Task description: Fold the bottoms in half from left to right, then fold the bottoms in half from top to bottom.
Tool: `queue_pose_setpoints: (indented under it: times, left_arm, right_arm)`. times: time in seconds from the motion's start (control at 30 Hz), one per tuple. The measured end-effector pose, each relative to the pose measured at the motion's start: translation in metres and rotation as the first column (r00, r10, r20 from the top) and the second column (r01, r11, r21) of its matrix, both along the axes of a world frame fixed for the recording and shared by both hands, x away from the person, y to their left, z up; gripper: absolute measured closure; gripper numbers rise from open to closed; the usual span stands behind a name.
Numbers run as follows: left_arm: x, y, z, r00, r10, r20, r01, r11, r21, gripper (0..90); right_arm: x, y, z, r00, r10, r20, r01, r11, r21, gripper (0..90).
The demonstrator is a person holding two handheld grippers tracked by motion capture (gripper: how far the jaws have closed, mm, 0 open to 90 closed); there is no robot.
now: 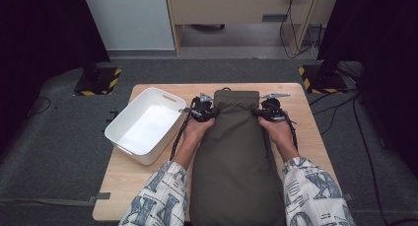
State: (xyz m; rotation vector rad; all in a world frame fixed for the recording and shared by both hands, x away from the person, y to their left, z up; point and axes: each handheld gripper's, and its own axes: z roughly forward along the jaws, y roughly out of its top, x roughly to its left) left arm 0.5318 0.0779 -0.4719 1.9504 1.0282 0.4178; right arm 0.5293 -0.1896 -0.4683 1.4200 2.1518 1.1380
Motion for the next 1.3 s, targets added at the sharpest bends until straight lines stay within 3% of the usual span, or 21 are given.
queue_pose_setpoints:
  times: [0.47,0.6,0.8,1.03,1.3]
  left_arm:
    - [0.016,-0.005,0.026,0.9994,-0.009,0.033,0.009,1.0000,0.002,82.7]
    - [0.019,-0.003,0.033,0.9989,-0.012,0.046,0.013,0.9997,-0.023,82.7]
    - [0.021,-0.006,0.039,0.9983,-0.019,0.055,0.020,0.9997,-0.011,82.7]
    - [0.030,-0.005,0.059,0.9961,-0.016,0.087,0.018,0.9995,-0.025,82.6]
    - [0.025,-0.003,0.061,0.9951,-0.014,0.098,0.017,0.9995,-0.028,82.7]
  right_arm:
    - [0.012,-0.007,0.022,0.9994,-0.013,0.031,0.013,1.000,0.025,87.8]
    - [0.015,-0.009,0.029,0.9986,-0.017,0.049,0.015,0.999,0.044,87.8]
    - [0.015,-0.010,0.034,0.9979,-0.028,0.058,0.025,0.999,0.047,87.8]
    - [0.019,-0.011,0.050,0.9941,-0.049,0.097,0.041,0.996,0.082,87.8]
    - [0.016,-0.009,0.055,0.9915,-0.038,0.125,0.030,0.997,0.066,87.8]
